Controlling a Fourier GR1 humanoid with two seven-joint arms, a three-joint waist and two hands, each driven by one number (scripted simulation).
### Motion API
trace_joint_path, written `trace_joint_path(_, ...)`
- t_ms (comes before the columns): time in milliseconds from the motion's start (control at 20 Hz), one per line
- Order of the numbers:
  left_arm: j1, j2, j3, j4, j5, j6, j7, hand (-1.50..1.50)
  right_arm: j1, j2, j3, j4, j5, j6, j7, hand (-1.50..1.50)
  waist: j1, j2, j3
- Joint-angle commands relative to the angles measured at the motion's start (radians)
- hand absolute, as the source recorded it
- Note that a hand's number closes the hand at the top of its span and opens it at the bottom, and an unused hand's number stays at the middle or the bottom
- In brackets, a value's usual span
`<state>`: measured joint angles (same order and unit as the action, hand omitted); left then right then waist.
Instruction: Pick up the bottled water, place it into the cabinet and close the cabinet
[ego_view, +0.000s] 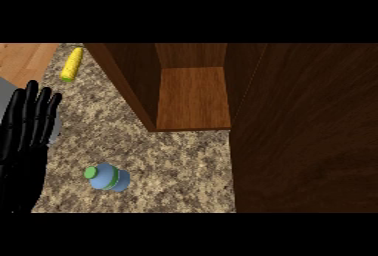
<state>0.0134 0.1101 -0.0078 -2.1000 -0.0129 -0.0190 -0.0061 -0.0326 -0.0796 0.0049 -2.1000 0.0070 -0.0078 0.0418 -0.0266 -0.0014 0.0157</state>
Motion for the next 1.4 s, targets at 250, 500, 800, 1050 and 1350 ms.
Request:
trace_joint_path(250,-0.026,0.153,-0.026,0.033,0.425,-0.428,-0.057,-1.50,0.080,0.012,0.023,-0.101,-0.065,0.043,-0.027,-1.50,0.001,-0.003,-0.018)
trace_joint_path(500,0.145,0.262,-0.017,0.058,0.612,-0.544,0.102,-1.50,0.291,0.012,0.097,-0.154,-0.176,0.109,0.132,-1.50,0.015,-0.005,-0.016)
trace_joint_path(800,0.245,0.384,0.133,-0.027,0.834,-0.616,0.162,-1.50,0.454,0.019,0.188,-0.405,-0.146,0.097,0.218,-1.50,0.026,-0.003,-0.016)
trace_joint_path(1050,0.266,0.394,0.210,0.024,0.806,-0.674,0.172,-1.50,0.547,0.026,0.193,-0.423,-0.167,0.135,0.174,-1.50,0.022,-0.002,-0.016)
trace_joint_path(1350,0.283,0.371,0.253,0.075,0.789,-0.737,0.161,-1.50,0.697,0.014,0.229,-0.485,-0.145,0.185,0.111,-1.50,0.015,-0.003,-0.016)
